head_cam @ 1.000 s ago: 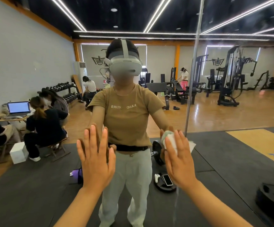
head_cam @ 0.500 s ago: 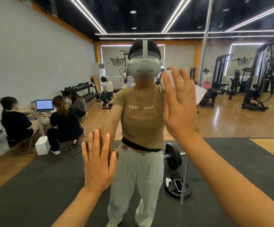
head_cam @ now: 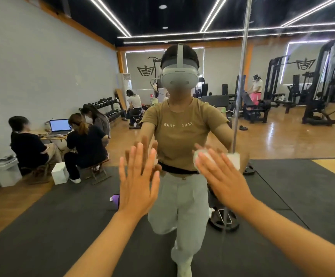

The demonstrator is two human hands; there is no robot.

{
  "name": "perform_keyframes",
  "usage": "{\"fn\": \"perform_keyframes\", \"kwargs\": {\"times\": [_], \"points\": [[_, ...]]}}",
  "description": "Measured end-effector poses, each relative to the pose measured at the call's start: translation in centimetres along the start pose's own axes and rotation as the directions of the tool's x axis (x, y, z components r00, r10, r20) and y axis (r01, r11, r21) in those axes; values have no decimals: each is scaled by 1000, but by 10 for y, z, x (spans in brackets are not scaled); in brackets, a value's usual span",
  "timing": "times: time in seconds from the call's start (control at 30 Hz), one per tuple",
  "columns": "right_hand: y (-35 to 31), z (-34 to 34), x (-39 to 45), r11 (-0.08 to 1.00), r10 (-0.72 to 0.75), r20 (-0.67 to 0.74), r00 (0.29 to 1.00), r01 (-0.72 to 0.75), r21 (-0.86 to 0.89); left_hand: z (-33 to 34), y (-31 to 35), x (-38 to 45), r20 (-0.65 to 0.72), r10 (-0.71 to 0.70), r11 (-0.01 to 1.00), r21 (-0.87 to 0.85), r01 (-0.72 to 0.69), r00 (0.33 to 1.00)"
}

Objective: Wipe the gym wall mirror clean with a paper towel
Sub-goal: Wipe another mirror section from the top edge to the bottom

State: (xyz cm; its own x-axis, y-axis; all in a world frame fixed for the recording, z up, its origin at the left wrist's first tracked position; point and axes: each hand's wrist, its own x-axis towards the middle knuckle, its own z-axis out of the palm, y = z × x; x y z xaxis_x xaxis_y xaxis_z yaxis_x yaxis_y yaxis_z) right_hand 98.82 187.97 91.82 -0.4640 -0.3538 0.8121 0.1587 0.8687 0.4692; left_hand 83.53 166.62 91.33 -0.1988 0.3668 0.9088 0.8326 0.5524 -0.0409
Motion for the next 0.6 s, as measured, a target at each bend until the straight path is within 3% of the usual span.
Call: {"fn": "perform_keyframes", "kwargs": {"times": [0.07, 0.17, 0.27, 0.6], "points": [[21, -10, 44, 999, 37, -70, 997, -36, 14, 7, 1, -10, 2, -17, 1000, 9, 17, 1000], [48, -23, 116, 978, 209, -187, 960, -203, 53, 16, -6, -22, 7, -73, 997, 29, 73, 997], [45, -23, 145, 941, 338, -264, 903, -314, 128, 21, -25, -26, 14, 19, 998, 57, -19, 1000], [-37, 35, 8, 963, 267, -202, 942, -253, 95, 45, -45, -26, -190, 178, 973, 178, -144, 966]]}}
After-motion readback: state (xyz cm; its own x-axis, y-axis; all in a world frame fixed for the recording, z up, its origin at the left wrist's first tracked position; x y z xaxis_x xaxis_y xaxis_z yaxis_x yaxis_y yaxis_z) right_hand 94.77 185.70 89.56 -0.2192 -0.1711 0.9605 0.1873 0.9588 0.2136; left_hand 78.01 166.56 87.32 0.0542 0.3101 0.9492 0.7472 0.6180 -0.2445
